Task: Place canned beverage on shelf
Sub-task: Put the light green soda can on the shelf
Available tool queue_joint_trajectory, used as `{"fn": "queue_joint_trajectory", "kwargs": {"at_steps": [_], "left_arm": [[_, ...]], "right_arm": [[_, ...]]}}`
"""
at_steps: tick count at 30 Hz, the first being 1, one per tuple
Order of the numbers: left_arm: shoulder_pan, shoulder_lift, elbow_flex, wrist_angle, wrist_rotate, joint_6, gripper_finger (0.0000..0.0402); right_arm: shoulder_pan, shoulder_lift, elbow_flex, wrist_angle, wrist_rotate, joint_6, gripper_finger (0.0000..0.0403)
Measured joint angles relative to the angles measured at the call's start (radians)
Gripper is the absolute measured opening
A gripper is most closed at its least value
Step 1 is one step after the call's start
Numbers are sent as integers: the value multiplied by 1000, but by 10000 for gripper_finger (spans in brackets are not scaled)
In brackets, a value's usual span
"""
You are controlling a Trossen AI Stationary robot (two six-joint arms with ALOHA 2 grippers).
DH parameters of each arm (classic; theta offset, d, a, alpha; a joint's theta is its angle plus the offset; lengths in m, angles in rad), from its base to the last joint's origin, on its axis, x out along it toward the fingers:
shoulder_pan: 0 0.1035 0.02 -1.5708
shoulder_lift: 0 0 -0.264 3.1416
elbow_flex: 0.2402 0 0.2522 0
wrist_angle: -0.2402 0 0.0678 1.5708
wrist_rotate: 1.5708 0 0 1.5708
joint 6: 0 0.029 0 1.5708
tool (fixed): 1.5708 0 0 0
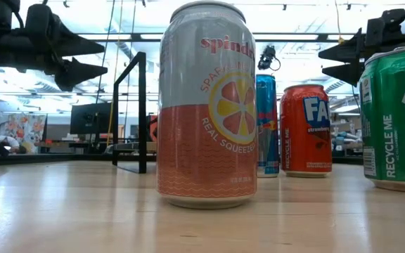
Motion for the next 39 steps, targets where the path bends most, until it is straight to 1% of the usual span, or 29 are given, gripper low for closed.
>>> {"fn": "queue_joint_trajectory", "kwargs": {"at_steps": [3,8,12,15,17,21,23,25,27,31,34,39], "left_arm": [[0,0,0,12,-2,-48,357],[1,0,1,38,-3,-54,357],[1,0,1,51,-8,-116,357],[1,0,1,72,-58,-147,357],[1,0,1,75,-72,-147,357],[1,0,1,76,-74,-148,357],[1,0,1,84,-75,-147,357],[1,0,1,91,-76,-139,357],[0,1,1,90,-74,-117,357],[-6,32,1,136,-49,-70,357],[-6,78,16,200,-49,-34,357],[-6,177,59,205,-48,-47,357]], "right_arm": [[0,0,0,22,0,11,347],[0,0,0,99,0,151,347],[0,0,0,146,0,171,347],[0,0,0,154,0,177,347],[0,0,0,158,-4,194,347],[0,1,0,165,-34,234,347],[0,7,0,159,-79,244,347],[0,21,10,129,-146,230,347],[1,48,44,49,-182,228,347],[0,135,132,-114,-174,203,347],[0,211,175,-150,-158,177,347],[0,336,216,-154,-160,128,347]]}}
